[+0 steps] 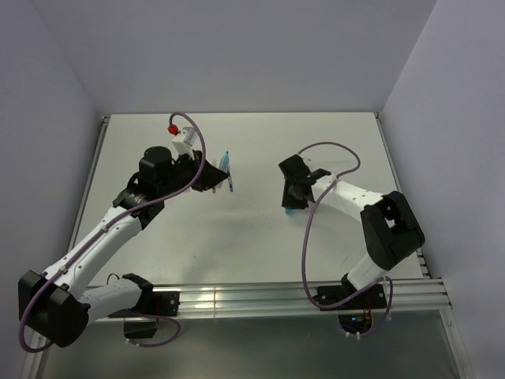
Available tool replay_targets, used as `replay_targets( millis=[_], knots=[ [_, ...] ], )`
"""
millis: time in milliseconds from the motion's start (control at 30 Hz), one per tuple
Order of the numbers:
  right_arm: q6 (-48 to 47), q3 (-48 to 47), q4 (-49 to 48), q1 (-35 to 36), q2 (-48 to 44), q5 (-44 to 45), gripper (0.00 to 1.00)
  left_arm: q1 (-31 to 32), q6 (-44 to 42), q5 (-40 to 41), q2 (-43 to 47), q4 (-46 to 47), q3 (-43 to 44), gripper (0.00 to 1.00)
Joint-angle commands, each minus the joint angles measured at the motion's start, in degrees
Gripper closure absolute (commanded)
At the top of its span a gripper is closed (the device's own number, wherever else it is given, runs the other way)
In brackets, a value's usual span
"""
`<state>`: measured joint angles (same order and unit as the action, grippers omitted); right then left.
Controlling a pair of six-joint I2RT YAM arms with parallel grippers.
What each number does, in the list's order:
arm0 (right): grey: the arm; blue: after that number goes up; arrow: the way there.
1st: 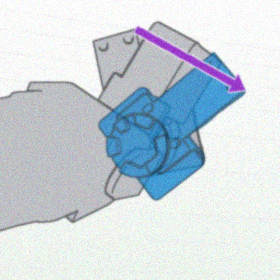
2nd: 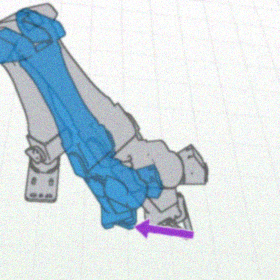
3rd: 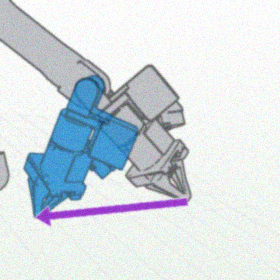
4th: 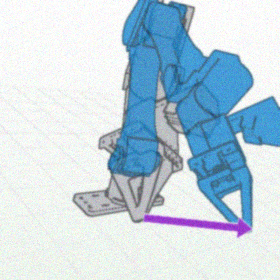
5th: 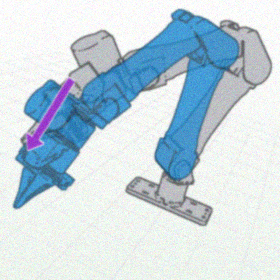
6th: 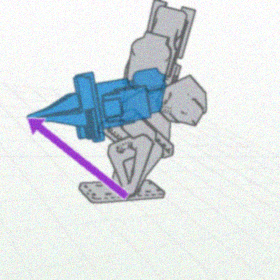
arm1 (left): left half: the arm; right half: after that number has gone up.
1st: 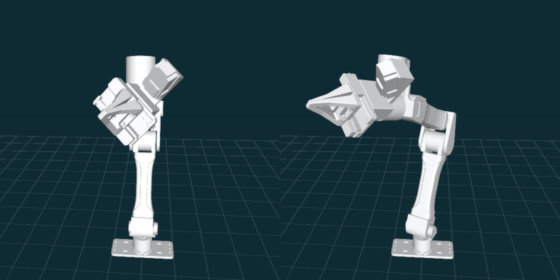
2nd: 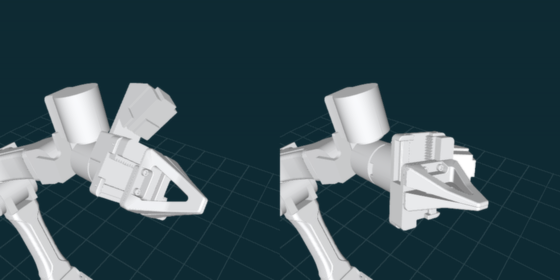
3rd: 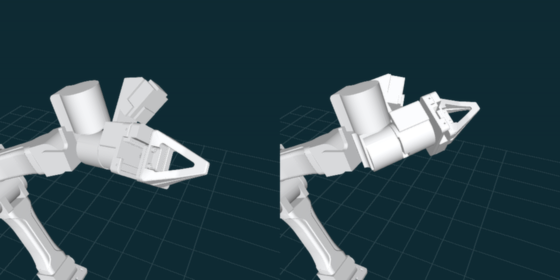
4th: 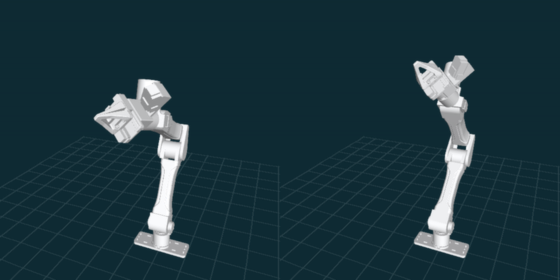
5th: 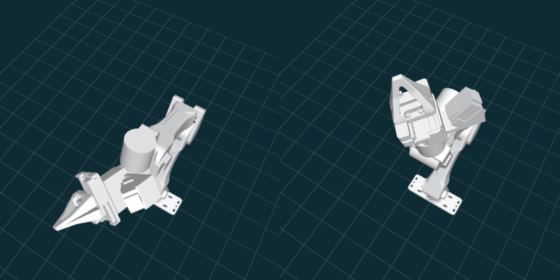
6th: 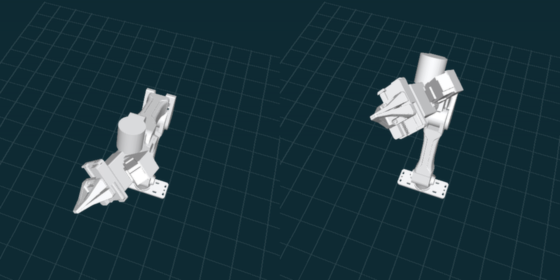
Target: Insert the pens into the pen caps
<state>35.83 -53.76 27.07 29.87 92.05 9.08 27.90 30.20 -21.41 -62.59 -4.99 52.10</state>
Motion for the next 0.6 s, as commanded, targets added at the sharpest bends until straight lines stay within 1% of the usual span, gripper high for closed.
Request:
replay_targets(
  millis=[0,33,67,100,133,167,200,267,333,367,400,433,567],
  knots=[
    [-3.7,-11.9,1.7,0.0,-8.8,-2.6,1.00,0.0,2.5,-5.6,-1.0,6.6,0.9,1.00],
    [-4.5,-14.3,2.5,-0.2,-9.9,-3.5,1.00,0.0,4.3,-6.3,-2.0,7.8,1.2,1.00],
    [-4.9,-18.9,3.6,-0.6,-10.7,-4.9,1.00,0.0,5.2,-6.7,-2.6,9.7,1.9,1.00],
    [-5.1,-20.8,4.0,-1.2,-11.9,-5.5,1.00,0.3,6.0,-7.0,-3.2,10.4,2.6,1.00],
    [-5.3,-22.9,4.4,-1.4,-12.2,-5.9,1.00,0.7,6.3,-5.7,-4.3,10.7,3.4,1.00],
    [-5.6,-26.9,5.8,-1.7,-12.2,-6.7,1.00,1.4,6.0,-4.1,-4.8,10.7,5.4,1.00],
    [-6.4,-28.9,6.3,-2.0,-12.1,-6.9,1.00,3.2,4.7,-1.1,-6.1,10.6,6.4,1.00],
    [-6.6,-34.0,8.0,-2.5,-11.9,-6.9,1.00,7.1,3.1,1.7,-7.5,11.5,9.3,1.00],
    [-5.7,-35.1,7.4,-3.3,-12.7,-8.2,1.00,9.6,2.4,5.3,-9.7,13.3,10.3,1.00],
    [-5.2,-34.2,5.3,-3.5,-13.3,-8.8,1.00,11.2,2.8,5.8,-10.3,14.6,10.3,1.00],
    [-4.6,-33.4,4.0,-3.8,-13.8,-11.9,1.00,11.6,3.3,6.2,-11.6,16.9,10.2,1.00],
    [-4.3,-32.7,3.1,-4.1,-14.8,-12.1,1.00,12.1,3.8,6.6,-11.9,18.2,9.9,1.00],
    [-3.1,-29.4,0.3,-4.4,-17.3,-12.5,1.00,14.2,3.9,10.1,-12.4,22.0,5.7,1.00]
  ],
)
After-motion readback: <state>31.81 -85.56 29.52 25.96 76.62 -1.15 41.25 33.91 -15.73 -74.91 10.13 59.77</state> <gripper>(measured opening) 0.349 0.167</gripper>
